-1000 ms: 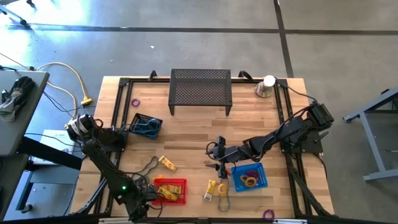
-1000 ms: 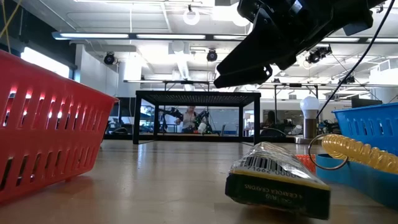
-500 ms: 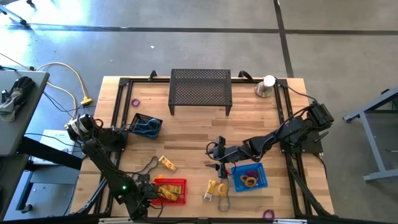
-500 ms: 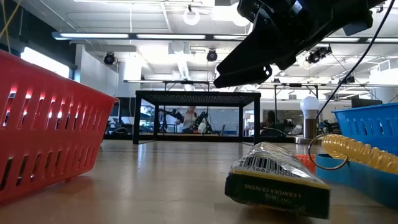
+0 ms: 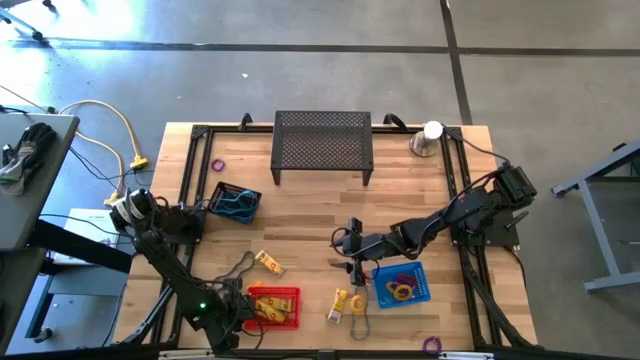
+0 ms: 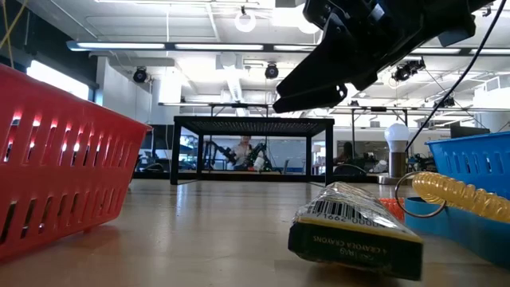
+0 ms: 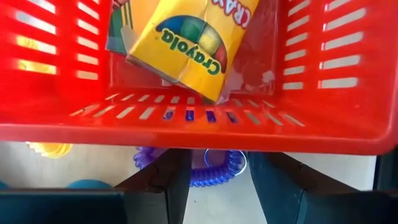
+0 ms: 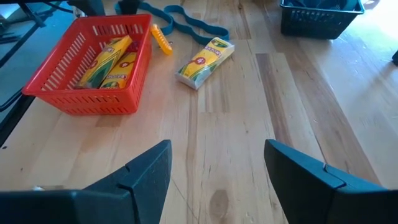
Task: Pick & Place Office Desk Supplies
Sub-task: Put the violet spring keychain into the blue bin
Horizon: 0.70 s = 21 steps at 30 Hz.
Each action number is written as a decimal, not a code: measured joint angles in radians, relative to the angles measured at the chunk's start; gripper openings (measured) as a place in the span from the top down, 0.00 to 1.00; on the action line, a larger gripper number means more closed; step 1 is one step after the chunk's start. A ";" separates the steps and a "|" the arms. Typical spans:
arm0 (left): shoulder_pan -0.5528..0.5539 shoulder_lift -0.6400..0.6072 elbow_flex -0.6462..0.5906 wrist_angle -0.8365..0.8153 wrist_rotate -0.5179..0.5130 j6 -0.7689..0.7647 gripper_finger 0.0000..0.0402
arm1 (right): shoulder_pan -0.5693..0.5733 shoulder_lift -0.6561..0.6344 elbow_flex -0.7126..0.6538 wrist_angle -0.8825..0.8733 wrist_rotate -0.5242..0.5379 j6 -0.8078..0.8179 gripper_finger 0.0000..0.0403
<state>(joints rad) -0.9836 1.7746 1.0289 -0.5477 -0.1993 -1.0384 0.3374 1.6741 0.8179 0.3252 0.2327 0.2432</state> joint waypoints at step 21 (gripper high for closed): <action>0.005 0.004 -0.003 -0.012 0.062 -0.064 0.98 | -0.013 0.000 0.000 0.000 0.000 -0.005 0.39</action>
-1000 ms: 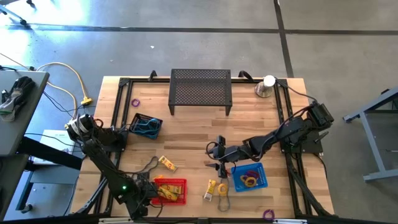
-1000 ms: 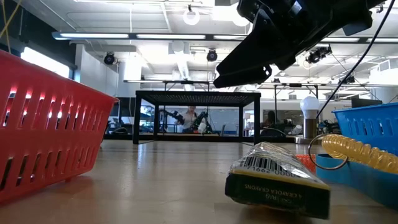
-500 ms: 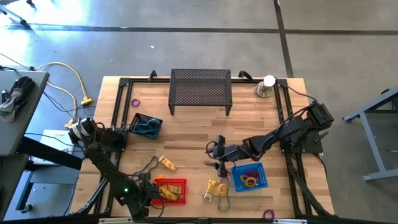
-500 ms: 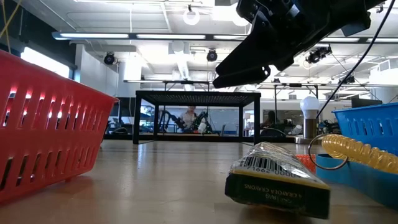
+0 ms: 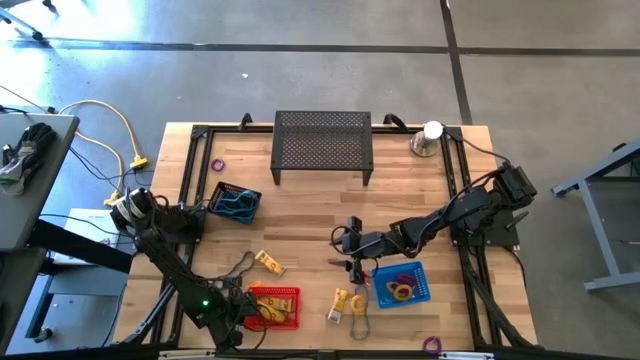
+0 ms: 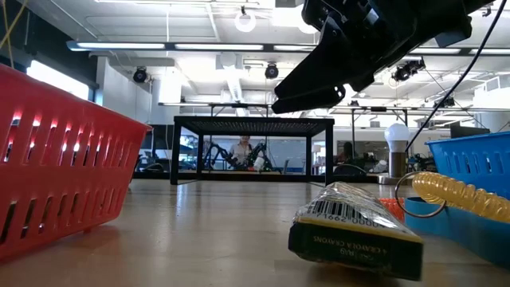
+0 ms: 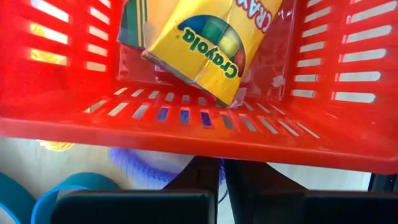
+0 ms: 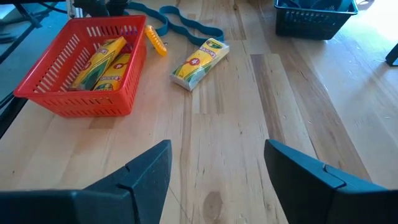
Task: Pick & Place Office Desk Supplies
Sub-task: Put the violet spring keychain into the blue bin
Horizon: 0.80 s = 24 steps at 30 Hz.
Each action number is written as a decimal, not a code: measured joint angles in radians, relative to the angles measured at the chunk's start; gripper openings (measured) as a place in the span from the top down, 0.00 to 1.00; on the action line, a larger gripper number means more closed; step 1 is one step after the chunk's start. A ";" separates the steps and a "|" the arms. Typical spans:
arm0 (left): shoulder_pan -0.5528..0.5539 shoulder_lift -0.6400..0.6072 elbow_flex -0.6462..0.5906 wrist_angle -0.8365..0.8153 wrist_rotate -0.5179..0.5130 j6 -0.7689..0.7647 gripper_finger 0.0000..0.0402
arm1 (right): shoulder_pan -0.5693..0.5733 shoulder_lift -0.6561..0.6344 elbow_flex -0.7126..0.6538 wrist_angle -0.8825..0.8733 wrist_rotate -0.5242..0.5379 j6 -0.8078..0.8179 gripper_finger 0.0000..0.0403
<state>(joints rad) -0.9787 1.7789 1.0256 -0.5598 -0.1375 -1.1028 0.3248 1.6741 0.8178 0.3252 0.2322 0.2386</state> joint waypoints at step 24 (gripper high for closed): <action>0.028 -0.403 -0.003 -0.111 0.049 -0.106 1.00 | 0.010 0.000 0.000 0.055 -0.115 0.082 0.39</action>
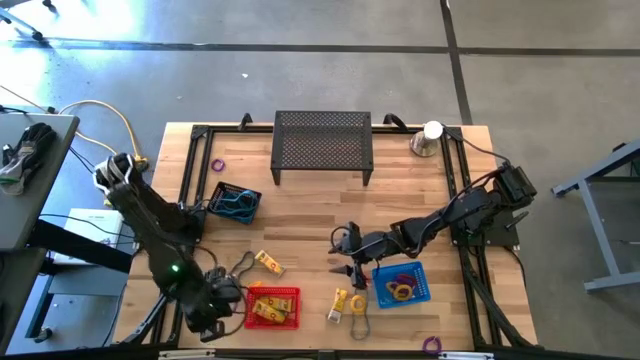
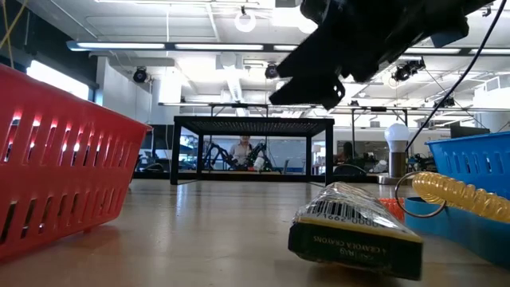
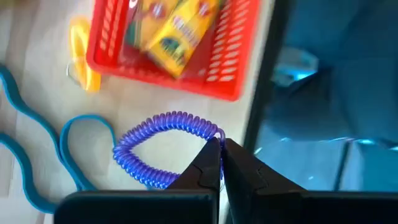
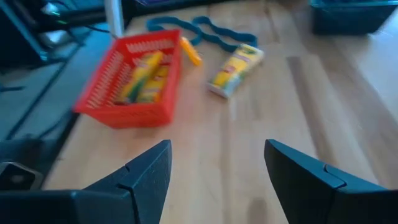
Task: Pick & Place Office Desk Supplies
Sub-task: Put the violet spring keychain into the blue bin
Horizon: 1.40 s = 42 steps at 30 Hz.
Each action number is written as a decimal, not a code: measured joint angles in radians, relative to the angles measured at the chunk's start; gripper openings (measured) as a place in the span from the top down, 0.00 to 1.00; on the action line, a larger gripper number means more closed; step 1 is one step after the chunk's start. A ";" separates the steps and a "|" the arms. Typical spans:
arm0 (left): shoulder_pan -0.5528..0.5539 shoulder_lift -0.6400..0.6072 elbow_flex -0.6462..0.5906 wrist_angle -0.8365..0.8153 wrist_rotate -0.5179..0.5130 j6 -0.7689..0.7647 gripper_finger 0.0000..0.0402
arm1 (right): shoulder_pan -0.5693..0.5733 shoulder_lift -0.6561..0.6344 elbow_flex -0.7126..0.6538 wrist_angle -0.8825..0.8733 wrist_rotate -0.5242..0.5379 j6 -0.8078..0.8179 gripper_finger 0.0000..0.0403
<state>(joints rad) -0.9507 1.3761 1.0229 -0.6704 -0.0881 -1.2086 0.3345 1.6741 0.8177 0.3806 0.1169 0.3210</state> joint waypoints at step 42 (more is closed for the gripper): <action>0.313 0.356 0.003 1.297 -0.096 1.046 1.00 | 0.088 0.000 0.000 0.359 -0.188 -0.509 0.44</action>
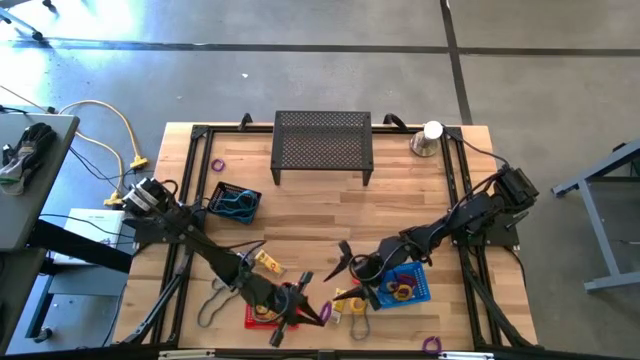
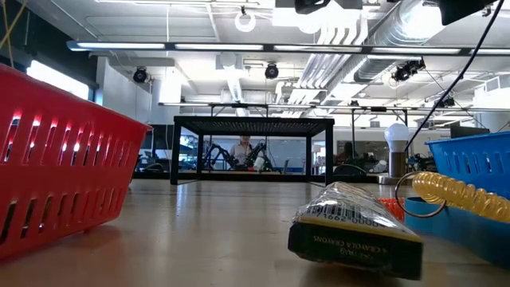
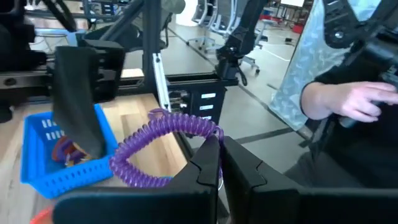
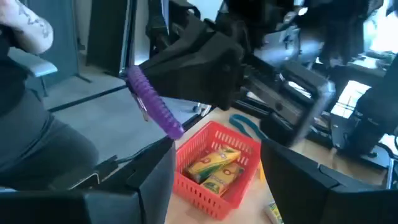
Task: Pick & Place Office Desk Supplies
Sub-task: Put the violet spring keychain into the blue bin
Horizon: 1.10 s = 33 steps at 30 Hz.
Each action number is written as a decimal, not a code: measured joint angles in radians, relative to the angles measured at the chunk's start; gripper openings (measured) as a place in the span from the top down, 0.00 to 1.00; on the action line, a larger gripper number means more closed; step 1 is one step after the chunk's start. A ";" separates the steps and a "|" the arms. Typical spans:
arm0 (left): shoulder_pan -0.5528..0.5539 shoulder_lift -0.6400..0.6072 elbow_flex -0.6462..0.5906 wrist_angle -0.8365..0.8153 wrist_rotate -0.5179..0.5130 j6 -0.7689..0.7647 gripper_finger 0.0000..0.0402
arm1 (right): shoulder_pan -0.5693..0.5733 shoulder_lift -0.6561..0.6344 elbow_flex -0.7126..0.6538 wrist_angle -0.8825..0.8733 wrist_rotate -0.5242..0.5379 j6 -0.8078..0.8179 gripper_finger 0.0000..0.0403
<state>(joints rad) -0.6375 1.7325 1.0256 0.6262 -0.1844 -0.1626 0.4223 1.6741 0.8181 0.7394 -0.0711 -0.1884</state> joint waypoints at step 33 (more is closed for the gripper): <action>0.089 0.000 0.000 -0.020 -0.058 -0.033 1.00 | 0.010 0.003 0.000 -0.018 -0.147 0.011 0.47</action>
<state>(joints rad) -0.5487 1.7325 1.0256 0.6064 -0.2428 -0.1955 0.4324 1.6768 0.8181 0.7211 -0.2181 -0.1773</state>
